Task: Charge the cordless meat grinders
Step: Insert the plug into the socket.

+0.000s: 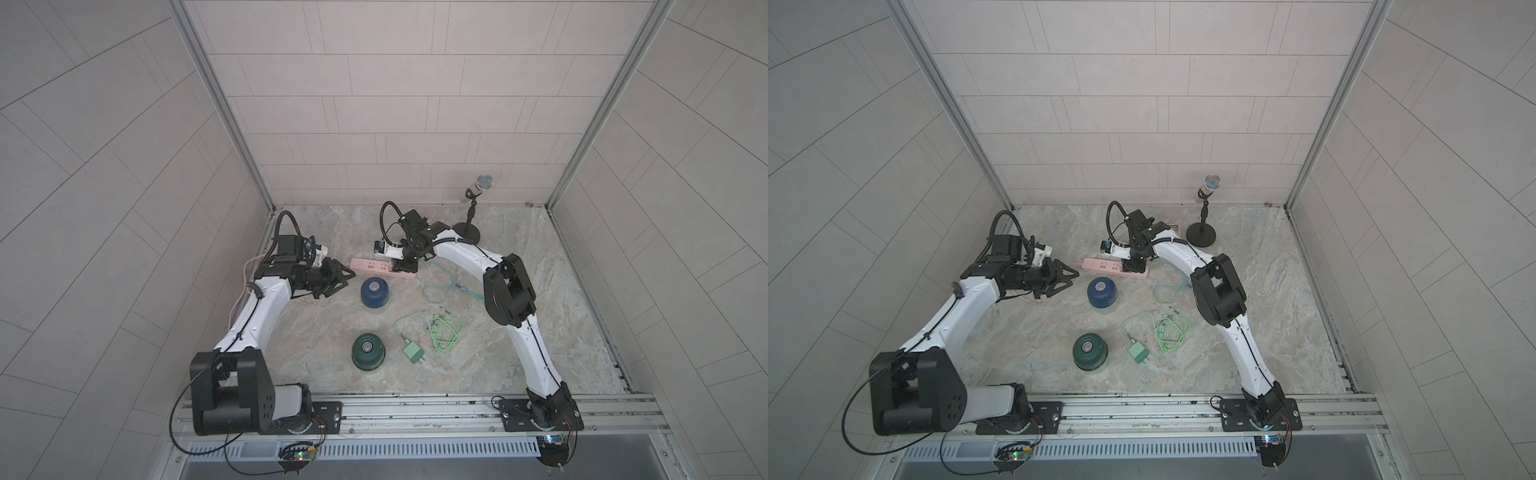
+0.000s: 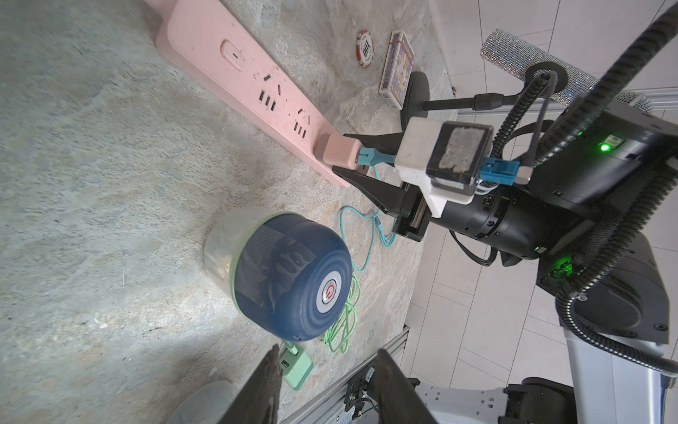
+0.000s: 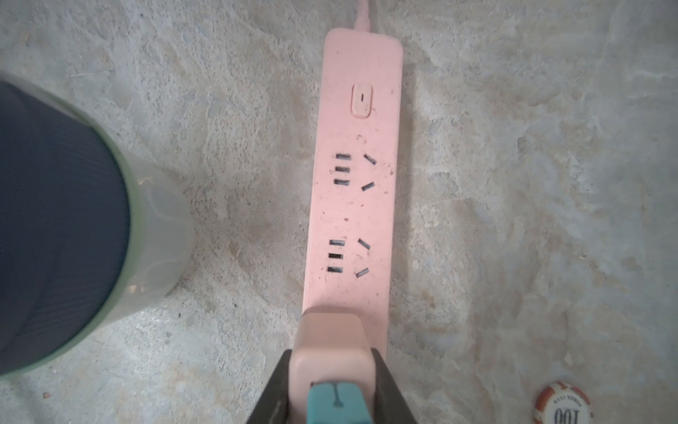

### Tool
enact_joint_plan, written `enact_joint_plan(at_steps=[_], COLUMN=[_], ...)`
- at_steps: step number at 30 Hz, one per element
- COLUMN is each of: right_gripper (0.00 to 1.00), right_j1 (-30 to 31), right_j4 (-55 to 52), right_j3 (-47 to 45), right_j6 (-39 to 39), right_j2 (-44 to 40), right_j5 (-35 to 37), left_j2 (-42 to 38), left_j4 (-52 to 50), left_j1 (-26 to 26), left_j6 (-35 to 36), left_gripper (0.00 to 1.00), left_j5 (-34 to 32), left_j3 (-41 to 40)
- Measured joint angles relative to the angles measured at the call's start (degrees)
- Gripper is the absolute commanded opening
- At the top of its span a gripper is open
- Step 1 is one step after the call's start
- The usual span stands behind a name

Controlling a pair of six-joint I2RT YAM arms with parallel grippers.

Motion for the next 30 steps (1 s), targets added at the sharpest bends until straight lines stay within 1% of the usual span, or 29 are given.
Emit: enact_joint_plan(at_steps=[3, 9, 15, 23, 30], right_gripper=[0.14, 0.12, 0.12, 0.16, 0.24], right_j1=[-0.4, -0.9, -1.1, -0.8, -1.3], right_j4=[-2.4, -4.1, -4.4, 2.0, 4.1], right_j3=[0.9, 1.1, -3.1, -10.7, -12.2], right_j6=[0.0, 0.0, -0.3, -0.4, 0.9], right_j2=[0.0, 0.0, -2.6, -6.3, -7.2], right_j5=[0.8, 0.6, 0.3, 2.0, 0.3], left_j2=[0.0, 0.0, 0.0, 0.0, 0.0], left_j4=[0.0, 0.1, 0.3, 1.0, 1.1], left_j1=[0.1, 0.2, 0.5, 0.5, 0.5], left_j6=[0.0, 0.0, -0.1, -0.2, -0.2], left_gripper=[0.45, 0.45, 0.45, 0.45, 0.45], left_j5=[0.0, 0.0, 0.0, 0.0, 0.0], left_j3=[0.0, 0.0, 0.0, 0.0, 0.0])
